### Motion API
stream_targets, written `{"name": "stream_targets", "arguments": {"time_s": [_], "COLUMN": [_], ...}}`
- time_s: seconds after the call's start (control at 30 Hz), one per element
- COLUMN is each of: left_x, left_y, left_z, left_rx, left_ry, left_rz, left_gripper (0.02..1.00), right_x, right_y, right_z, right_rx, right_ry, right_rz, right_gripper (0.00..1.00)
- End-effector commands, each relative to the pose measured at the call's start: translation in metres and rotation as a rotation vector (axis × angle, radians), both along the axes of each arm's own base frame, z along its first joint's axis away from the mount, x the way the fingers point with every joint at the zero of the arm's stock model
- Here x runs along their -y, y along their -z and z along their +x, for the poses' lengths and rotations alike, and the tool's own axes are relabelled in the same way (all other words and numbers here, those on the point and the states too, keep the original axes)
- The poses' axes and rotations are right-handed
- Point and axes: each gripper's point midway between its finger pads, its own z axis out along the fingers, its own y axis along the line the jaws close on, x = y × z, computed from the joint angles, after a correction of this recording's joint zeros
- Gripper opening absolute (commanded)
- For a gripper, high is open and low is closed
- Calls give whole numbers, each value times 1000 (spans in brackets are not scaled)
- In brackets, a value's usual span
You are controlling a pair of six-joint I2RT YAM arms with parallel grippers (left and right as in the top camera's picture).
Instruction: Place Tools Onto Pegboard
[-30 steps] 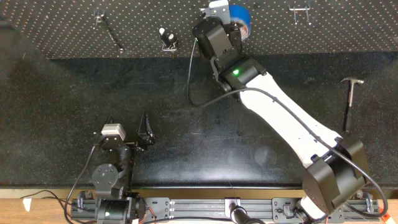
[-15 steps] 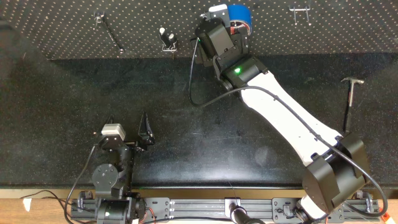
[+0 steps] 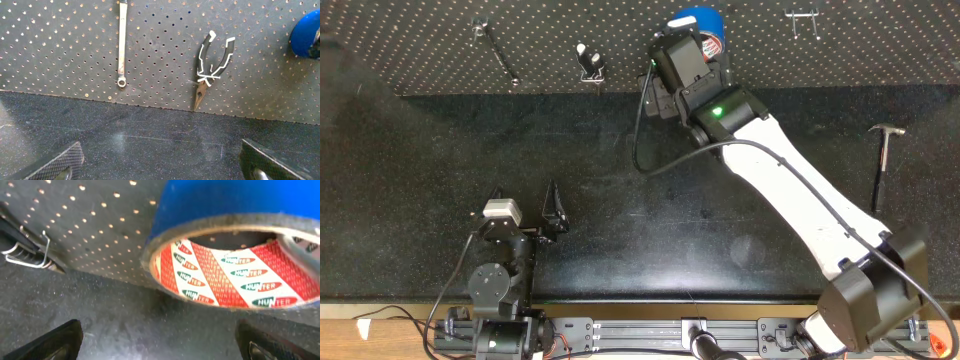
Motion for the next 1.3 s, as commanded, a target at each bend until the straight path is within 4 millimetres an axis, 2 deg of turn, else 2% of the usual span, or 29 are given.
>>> {"name": "stream_targets", "arguments": {"time_s": [0.03, 0.07, 0.13, 0.27, 0.33, 0.37, 0.43, 0.5, 0.6, 0.67, 0.73, 0.8, 0.87, 1.0, 1.1, 1.3], "left_x": [1, 1, 1, 1, 1, 1, 1, 1, 1, 1, 1, 1, 1, 1, 1, 1], "left_y": [1, 1, 1, 1, 1, 1, 1, 1, 1, 1, 1, 1, 1, 1, 1, 1], "left_z": [0, 0, 0, 0, 0, 0, 0, 0, 0, 0, 0, 0, 0, 0, 0, 0], "left_rx": [-1, -2, -2, -2, -2, -2, -2, -2, -2, -2, -2, -2, -2, -2, -2, -2], "left_ry": [9, 9, 9, 9, 9, 9, 9, 9, 9, 9, 9, 9, 9, 9, 9, 9], "left_rz": [15, 15, 15, 15, 15, 15, 15, 15, 15, 15, 15, 15, 15, 15, 15, 15], "left_gripper": [996, 996, 996, 996, 996, 996, 996, 996, 998, 996, 996, 996, 996, 996, 996, 996], "right_x": [14, 26, 63, 125, 173, 187, 224, 259, 287, 312, 330, 339, 346, 353, 357, 370], "right_y": [-26, -20, -10, -18, -16, -12, 5, 32, 66, 79, 85, 88, 96, 119, 136, 165], "right_z": [-16, -22, -46, -74, -103, -114, -135, -156, -166, -177, -187, -183, -183, -171, -170, -179], "right_rx": [3, -35, -172, -263, -338, -365, -419, -511, -561, -583, -598, -571, -589, -621, -666, -772], "right_ry": [8, 24, 63, 146, 224, 229, 267, 341, 303, 395, 479, 534, 582, 580, 555, 507], "right_rz": [14, -9, -46, -90, -124, -146, -182, -193, -151, -76, 21, 145, 181, 184, 167, 64], "right_gripper": [993, 993, 993, 993, 993, 993, 993, 989, 991, 991, 991, 991, 991, 991, 991, 989]}}
